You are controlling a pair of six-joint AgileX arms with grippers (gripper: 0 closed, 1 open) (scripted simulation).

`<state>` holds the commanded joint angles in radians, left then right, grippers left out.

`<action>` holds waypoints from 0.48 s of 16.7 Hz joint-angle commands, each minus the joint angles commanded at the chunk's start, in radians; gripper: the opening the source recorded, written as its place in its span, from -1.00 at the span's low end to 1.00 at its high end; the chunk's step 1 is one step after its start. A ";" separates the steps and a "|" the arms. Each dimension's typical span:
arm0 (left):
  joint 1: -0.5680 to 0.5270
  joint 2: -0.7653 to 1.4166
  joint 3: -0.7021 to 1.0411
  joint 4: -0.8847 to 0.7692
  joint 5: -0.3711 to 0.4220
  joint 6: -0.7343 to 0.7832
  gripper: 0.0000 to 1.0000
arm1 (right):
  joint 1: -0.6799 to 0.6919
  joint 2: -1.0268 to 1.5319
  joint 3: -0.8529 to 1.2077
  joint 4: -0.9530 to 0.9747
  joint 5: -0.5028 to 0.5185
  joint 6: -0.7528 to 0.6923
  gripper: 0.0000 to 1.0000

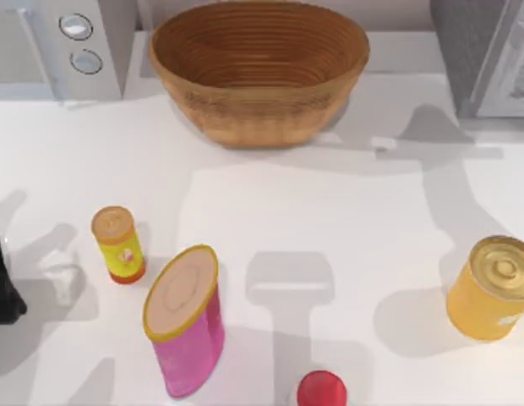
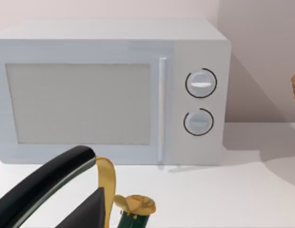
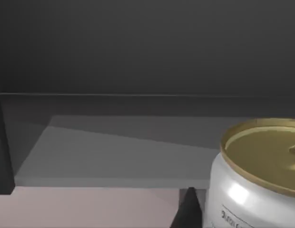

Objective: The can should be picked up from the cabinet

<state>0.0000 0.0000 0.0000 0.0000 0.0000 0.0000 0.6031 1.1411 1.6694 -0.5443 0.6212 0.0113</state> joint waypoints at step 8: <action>0.000 0.000 0.000 0.000 0.000 0.000 1.00 | -0.258 -0.491 -0.767 0.235 -0.263 -0.001 -1.00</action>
<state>0.0000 0.0000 0.0000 0.0000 0.0000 0.0000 0.3455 0.6498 0.9026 -0.3090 0.3586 0.0100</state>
